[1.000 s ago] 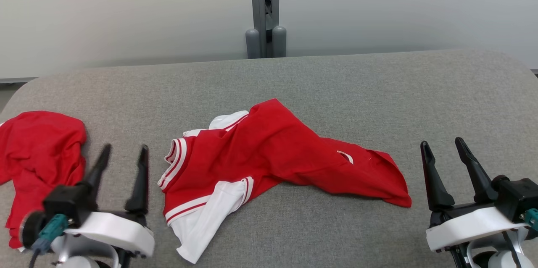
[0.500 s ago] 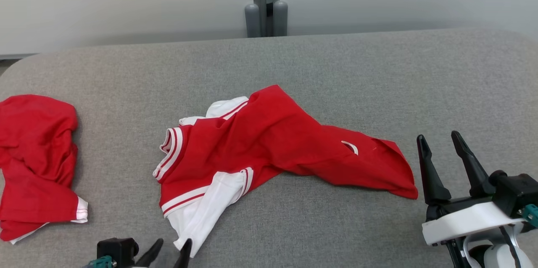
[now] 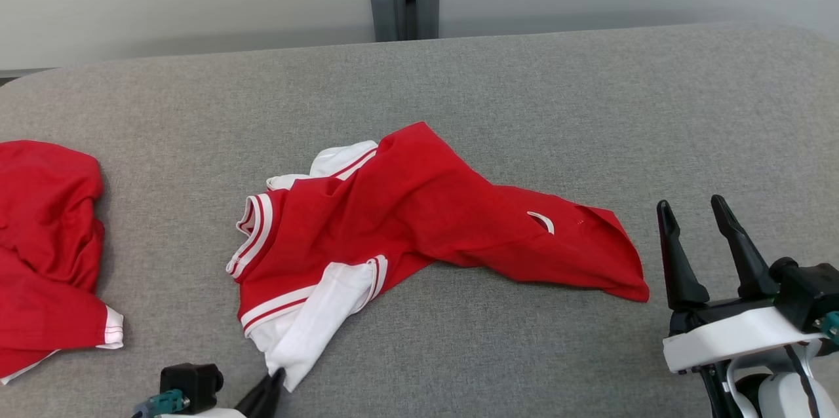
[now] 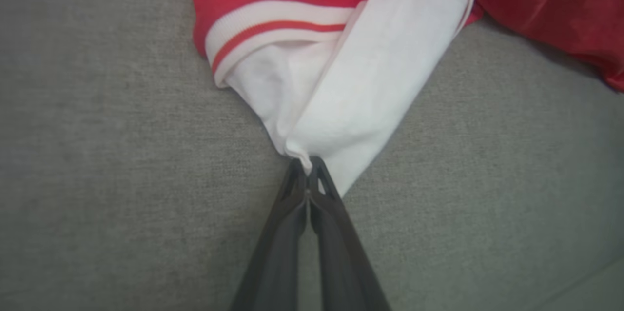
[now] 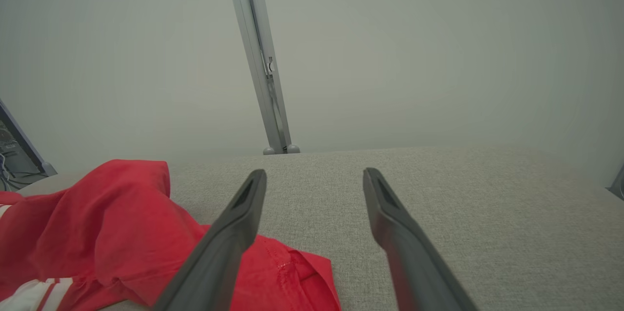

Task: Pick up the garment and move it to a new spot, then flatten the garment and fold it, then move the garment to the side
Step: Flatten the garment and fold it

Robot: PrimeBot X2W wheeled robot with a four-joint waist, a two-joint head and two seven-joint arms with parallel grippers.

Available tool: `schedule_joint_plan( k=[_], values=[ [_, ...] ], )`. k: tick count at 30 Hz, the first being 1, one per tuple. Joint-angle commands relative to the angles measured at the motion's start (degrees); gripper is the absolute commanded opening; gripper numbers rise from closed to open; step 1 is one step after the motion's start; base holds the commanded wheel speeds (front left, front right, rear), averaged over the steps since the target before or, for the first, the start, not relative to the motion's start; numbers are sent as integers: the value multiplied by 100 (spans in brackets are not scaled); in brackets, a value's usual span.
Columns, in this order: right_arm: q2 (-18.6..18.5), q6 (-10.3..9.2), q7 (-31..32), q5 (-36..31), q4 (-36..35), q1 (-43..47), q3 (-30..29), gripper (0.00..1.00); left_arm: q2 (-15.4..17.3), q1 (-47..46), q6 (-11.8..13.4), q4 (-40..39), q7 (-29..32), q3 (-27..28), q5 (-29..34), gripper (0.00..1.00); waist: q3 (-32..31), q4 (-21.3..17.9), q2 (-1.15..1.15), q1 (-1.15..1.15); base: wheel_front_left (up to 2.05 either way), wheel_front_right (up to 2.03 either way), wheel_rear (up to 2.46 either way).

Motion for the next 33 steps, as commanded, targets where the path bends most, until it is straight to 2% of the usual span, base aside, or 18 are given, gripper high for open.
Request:
schedule_joint_plan(
  k=[1, 8, 14, 22, 33],
  values=[
    [-36, 1, -40, -6, -8, -51, -11, 100, 65, -115, 35, -25, -50, 33, 74, 0, 7, 0, 0, 0, 0, 0, 0],
    [-36, 1, -4, -120, -142, -143, -303, 100, 323, -329, 529, -623, -396, 247, 593, 0, -25, 53, 0, 0, 0, 0, 0],
    [-35, 1, 110, -192, -201, -241, -454, 100, 521, -374, 867, -1211, -444, 399, 847, 0, -59, 51, 0, 0, 0, 0, 0],
    [-176, 1, 532, -242, 79, -272, -283, 100, 583, -298, 991, -1572, -365, 396, 883, 0, -18, 56, 0, 0, 0, 0, 0],
    [-676, 0, 790, 106, 1178, -752, 822, 100, 478, -597, 890, -1655, -365, 240, 966, 0, 425, 253, 0, 0, 0, 0, 0]
  ],
)
